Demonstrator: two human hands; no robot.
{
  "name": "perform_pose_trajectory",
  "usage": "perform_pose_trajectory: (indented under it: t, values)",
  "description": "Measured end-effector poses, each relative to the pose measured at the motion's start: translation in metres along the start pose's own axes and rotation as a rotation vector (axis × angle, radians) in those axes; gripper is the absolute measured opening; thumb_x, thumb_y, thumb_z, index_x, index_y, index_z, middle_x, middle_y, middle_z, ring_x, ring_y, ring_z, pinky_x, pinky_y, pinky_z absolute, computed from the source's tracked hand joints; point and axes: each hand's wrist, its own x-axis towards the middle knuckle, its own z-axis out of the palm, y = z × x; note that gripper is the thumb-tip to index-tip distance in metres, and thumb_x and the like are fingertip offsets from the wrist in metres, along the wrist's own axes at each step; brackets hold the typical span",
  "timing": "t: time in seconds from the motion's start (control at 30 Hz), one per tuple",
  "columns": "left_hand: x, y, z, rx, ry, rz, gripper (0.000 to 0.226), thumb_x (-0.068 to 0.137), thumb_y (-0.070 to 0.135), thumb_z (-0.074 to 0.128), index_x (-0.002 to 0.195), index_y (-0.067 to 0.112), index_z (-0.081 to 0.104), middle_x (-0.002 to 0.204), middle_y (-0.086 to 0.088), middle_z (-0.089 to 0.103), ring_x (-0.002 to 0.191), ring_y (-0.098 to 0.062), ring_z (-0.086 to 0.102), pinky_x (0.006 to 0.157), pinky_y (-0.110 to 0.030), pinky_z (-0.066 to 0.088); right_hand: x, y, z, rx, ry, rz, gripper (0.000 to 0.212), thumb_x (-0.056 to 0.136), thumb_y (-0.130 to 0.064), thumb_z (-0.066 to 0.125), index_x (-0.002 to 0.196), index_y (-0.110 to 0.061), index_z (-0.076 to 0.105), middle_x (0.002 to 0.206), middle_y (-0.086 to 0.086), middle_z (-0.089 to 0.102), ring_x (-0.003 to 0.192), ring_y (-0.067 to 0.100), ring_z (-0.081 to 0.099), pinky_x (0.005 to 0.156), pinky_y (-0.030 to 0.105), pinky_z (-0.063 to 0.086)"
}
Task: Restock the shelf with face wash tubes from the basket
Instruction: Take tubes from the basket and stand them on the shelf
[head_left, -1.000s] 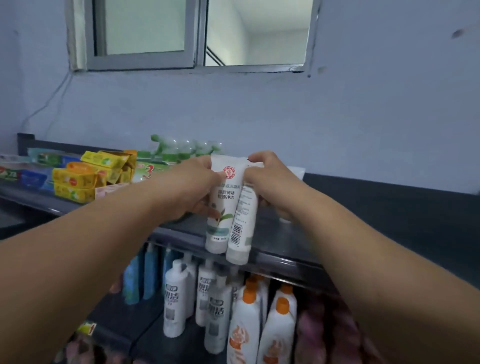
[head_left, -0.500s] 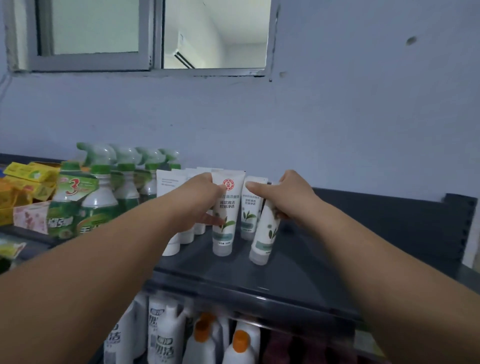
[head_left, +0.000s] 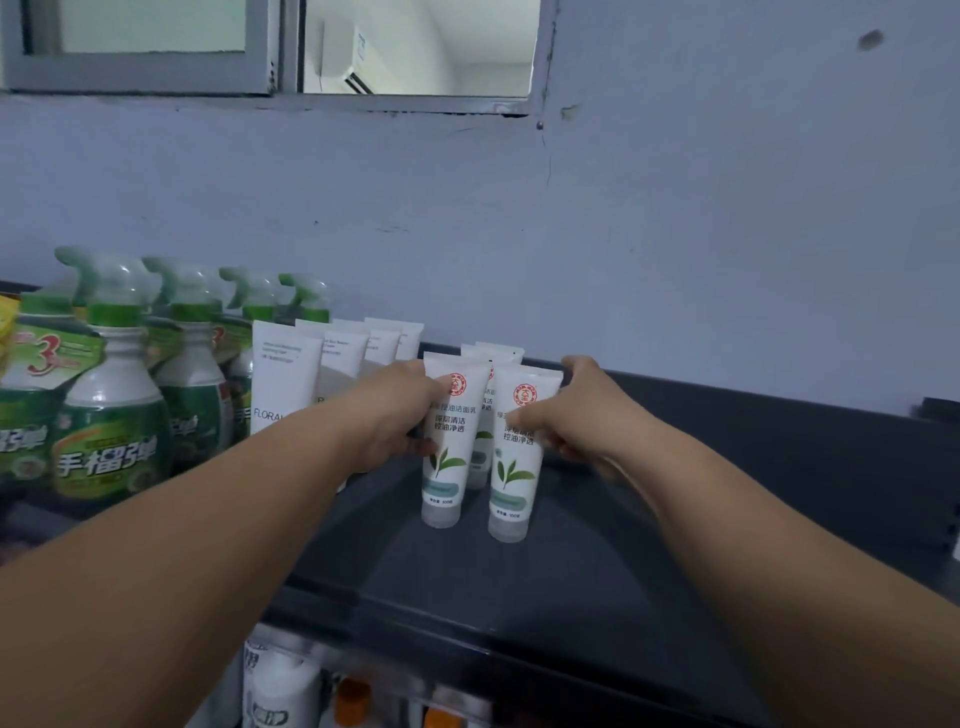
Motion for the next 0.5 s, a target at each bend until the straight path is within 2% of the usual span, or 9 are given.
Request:
perform_pose_trajectory:
  t: [0.1,0.17,0.27,0.33,0.5]
  values:
    - [0.005,-0.007,0.0,-0.023,-0.021,0.003,0.025,0.098,0.012,0.046,0.12,0.011,0.056,0.103,-0.012,0.065,0.091,-0.027,0.057,0.073,-0.038,0.048,0.004,0.013,-0.003,0.001,-0.046,-0.009,0.042,0.078,-0.008,0.075,0.116,-0.008,0.058,0.068,0.004,0.066,0.042,0.01,0.045,0.039,0.02,0.033]
    - [0.006,-0.013,0.0,0.002,-0.059,-0.005,0.025,0.096,0.007,0.048,0.121,0.008,0.054,0.106,-0.014,0.064,0.088,-0.026,0.055,0.067,-0.033,0.047,0.001,0.021,-0.002,-0.047,-0.121,0.004,0.028,0.081,-0.012,0.073,0.108,-0.01,0.064,0.071,0.003,0.069,0.043,0.009,0.046,0.042,0.021,0.034]
    - [0.003,-0.025,0.0,0.085,-0.126,-0.038,0.025,0.091,-0.001,0.055,0.115,0.007,0.056,0.101,-0.01,0.067,0.074,-0.019,0.062,0.06,-0.028,0.05,-0.004,0.035,0.003,-0.107,-0.234,0.082,0.024,0.085,-0.017,0.07,0.108,-0.015,0.066,0.085,0.007,0.072,0.047,0.009,0.051,0.043,0.02,0.038]
    - [0.001,-0.033,-0.001,0.12,-0.178,-0.061,0.026,0.088,-0.004,0.058,0.111,0.009,0.058,0.095,-0.007,0.069,0.075,-0.019,0.065,0.061,-0.03,0.052,-0.005,0.042,0.004,-0.094,-0.251,0.112,0.022,0.088,-0.019,0.067,0.11,-0.018,0.064,0.094,0.009,0.074,0.05,0.01,0.054,0.044,0.02,0.039]
    - [0.005,-0.037,0.002,0.16,-0.178,-0.047,0.026,0.088,-0.006,0.057,0.107,0.012,0.058,0.098,-0.007,0.069,0.082,-0.02,0.066,0.063,-0.032,0.056,0.0,0.049,-0.009,-0.053,-0.188,0.1,0.017,0.092,-0.01,0.061,0.108,-0.014,0.062,0.086,0.006,0.07,0.053,0.011,0.056,0.043,0.018,0.041]
